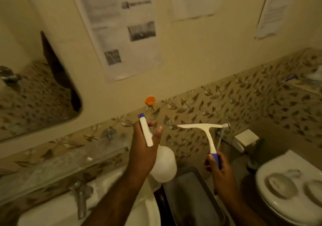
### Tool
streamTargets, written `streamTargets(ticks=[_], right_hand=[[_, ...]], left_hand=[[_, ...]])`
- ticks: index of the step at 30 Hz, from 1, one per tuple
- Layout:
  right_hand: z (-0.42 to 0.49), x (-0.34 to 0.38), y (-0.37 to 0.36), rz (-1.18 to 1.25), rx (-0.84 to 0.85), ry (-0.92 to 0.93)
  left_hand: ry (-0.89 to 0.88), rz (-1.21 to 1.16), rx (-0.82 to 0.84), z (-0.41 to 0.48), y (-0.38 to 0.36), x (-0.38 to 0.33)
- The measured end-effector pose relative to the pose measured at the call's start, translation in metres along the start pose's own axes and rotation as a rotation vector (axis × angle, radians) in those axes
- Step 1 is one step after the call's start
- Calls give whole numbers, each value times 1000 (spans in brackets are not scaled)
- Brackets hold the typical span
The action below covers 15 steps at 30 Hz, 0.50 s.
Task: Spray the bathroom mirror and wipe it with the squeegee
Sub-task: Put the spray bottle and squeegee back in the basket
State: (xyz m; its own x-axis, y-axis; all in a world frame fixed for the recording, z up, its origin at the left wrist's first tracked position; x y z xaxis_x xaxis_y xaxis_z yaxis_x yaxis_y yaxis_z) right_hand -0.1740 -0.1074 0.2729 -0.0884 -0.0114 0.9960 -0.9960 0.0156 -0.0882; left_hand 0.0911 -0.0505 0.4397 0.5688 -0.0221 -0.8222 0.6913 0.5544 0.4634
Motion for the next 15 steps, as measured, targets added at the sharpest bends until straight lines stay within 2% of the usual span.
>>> streamTargets(ticks=[5,9,15], right_hand=[[-4,-106,36,-110,33,-264],[-2,-167,37,-221,122,-326],[12,-227,24,-273,157,-467]], left_hand=[[100,218,141,-27,-102,58],[200,398,237,-40,-170,114],[285,469,310,-57,-235,196]])
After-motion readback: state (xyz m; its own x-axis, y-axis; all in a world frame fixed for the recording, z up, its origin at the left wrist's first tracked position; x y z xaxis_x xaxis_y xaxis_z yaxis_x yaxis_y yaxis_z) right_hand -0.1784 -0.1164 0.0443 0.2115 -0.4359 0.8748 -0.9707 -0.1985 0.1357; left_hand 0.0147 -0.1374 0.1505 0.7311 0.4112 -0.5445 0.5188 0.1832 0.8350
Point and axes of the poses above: each hand's wrist, its own z-axis towards the middle knuckle, its own y-axis out of the back of the hand, x = y × z, the point moved 10 cm from there along z, towards the middle knuckle, and after that the axes turned 10 degrees about z, right-handed, at the moved point
